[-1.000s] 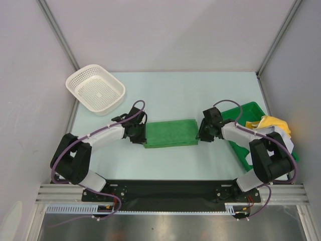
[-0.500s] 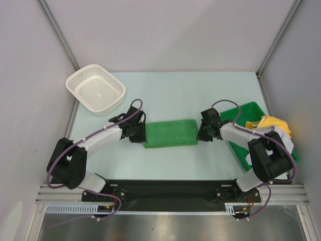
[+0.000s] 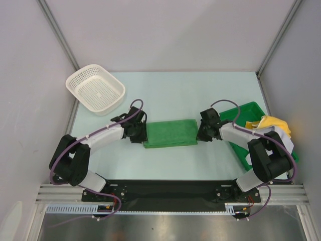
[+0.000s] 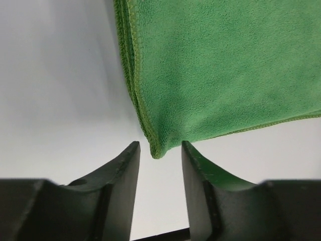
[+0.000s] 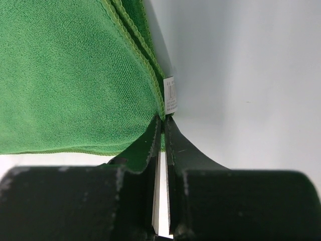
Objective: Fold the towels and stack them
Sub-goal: Fold the towel
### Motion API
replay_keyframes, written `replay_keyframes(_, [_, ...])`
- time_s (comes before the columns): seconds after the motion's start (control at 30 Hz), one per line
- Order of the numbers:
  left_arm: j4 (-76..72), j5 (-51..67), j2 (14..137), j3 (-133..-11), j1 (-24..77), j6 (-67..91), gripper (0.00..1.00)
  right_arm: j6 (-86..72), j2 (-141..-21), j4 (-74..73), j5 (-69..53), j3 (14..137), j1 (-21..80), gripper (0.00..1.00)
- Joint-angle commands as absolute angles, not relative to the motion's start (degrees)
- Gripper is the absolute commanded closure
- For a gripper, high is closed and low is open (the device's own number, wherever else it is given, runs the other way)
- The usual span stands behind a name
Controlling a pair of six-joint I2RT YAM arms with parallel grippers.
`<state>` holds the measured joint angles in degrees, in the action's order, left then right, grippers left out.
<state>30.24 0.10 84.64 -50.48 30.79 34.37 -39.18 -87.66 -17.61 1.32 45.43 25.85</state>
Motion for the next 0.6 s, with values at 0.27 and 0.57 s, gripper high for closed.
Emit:
replay_keyframes(0.27, [29.79, -2.63, 85.34, -52.38, 31.20, 35.07, 1.00, -38.23, -86.31, -17.58, 2.11, 46.32, 26.54, 1.00])
replay_keyframes(0.57, [36.29, -4.04, 84.64, -58.62, 31.11, 33.40, 1.00, -36.48, -84.20, -22.23, 1.84, 50.09, 26.46, 1.00])
